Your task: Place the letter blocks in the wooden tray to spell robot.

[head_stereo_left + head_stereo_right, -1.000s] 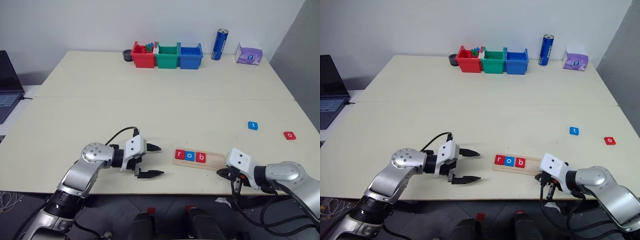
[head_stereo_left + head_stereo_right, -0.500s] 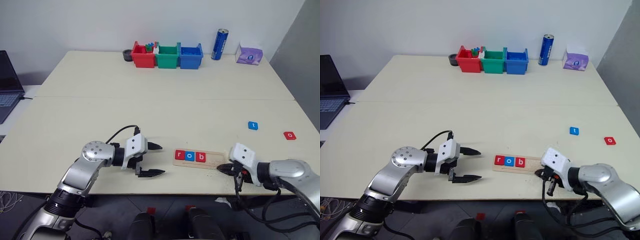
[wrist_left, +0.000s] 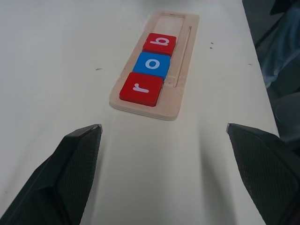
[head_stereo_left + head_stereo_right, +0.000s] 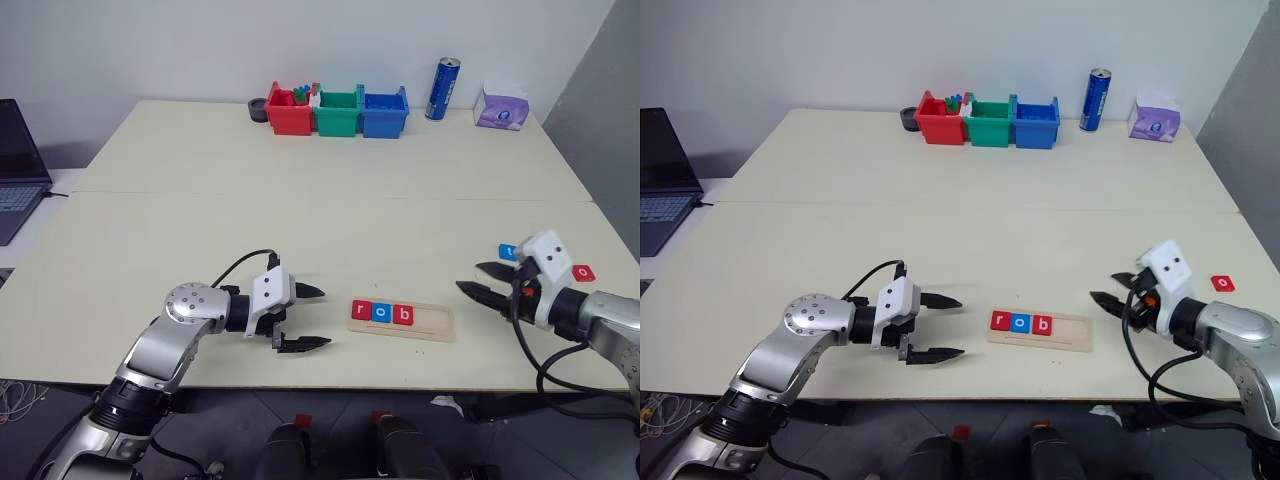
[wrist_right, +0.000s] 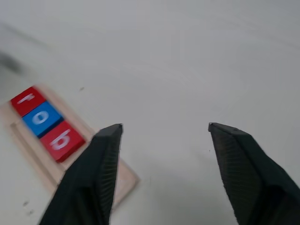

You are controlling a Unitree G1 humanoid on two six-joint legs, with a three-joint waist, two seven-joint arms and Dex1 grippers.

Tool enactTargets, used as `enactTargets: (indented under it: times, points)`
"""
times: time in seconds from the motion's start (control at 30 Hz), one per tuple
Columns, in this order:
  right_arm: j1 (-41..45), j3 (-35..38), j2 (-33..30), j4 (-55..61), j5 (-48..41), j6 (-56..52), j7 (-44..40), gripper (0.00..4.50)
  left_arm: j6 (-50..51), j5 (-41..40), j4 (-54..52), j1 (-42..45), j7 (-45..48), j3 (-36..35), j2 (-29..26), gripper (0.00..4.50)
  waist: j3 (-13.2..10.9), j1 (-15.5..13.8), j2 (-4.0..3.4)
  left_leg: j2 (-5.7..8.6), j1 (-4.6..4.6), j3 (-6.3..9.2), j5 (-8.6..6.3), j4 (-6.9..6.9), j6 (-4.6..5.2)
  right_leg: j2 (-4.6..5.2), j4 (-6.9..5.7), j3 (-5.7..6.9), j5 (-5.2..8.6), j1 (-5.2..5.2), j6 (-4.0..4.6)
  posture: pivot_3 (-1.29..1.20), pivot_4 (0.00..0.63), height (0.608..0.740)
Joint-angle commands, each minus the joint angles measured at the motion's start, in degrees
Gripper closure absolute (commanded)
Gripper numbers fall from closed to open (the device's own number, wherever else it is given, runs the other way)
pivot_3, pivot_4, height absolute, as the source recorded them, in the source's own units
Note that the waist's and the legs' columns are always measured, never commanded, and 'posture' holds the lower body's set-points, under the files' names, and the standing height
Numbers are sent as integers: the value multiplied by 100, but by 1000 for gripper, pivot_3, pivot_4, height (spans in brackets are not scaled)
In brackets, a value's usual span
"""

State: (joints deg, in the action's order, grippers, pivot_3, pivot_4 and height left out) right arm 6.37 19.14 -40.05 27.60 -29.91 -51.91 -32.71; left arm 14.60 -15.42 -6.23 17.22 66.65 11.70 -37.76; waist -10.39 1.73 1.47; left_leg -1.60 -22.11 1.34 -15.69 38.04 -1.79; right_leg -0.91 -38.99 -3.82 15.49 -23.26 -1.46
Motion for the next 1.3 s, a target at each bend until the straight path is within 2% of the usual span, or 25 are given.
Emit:
enactTargets:
  times: [0.03,0.17,0.23,0.33,0.43,0.57,0.7,0.93,1.13,1.3]
  points:
    - [363,631,177,-140,246,-123,935,94,77,-112,-210,81,-126,-86,111,0,0,4,-1,0,2,-1,0,0,0,0,-2,-2,0,0,0,0,150,740]
    - [692,761,-55,-446,539,-396,1394,39,189,-14,-281,227,-265,9,231,0,0,5,-2,2,1,-1,0,0,0,0,-1,-6,0,-1,0,0,150,740]
    - [847,650,-397,-769,876,-402,1556,39,308,70,-322,335,-395,82,301,0,-1,6,-3,2,1,-1,0,-1,0,0,-1,-8,0,-1,0,0,150,740]
    - [1005,468,-946,-1360,985,-44,1068,39,540,4,-486,453,-459,146,406,0,0,7,-4,5,1,-8,0,-1,0,1,1,-11,0,-1,1,0,150,740]
    - [1398,474,-1120,-2093,849,-172,841,39,698,-27,-653,542,-501,226,480,0,0,23,-4,5,2,-11,0,-2,1,-1,2,-13,-1,-1,1,0,150,740]
    - [1799,-46,-1433,-3149,1264,44,692,39,852,-15,-857,621,-586,366,626,0,0,14,-5,6,4,-13,0,-3,0,-3,0,-20,-9,-1,16,0,150,740]
    - [2581,-506,-1506,-4434,1514,-79,609,39,887,-3,-936,639,-614,518,758,0,1,34,-10,7,11,-29,0,-4,0,-3,0,-21,-13,-1,22,0,150,740]
    - [3942,-1472,-1471,-6711,2231,566,115,39,836,29,-903,710,-667,701,955,0,0,28,-12,8,12,-39,0,-6,1,-3,3,-24,-17,-3,29,0,150,740]
    - [4783,-1693,-1472,-8285,2559,933,-192,39,806,46,-939,680,-708,749,979,0,-1,20,-14,8,11,-43,0,-8,1,-2,5,-26,-18,-5,30,0,150,740]
    - [4962,-1689,-1500,-8941,2619,904,-571,39,829,43,-1034,638,-768,758,935,0,-1,17,-14,8,10,-42,0,-8,1,-2,5,-26,-18,-5,31,0,150,740]
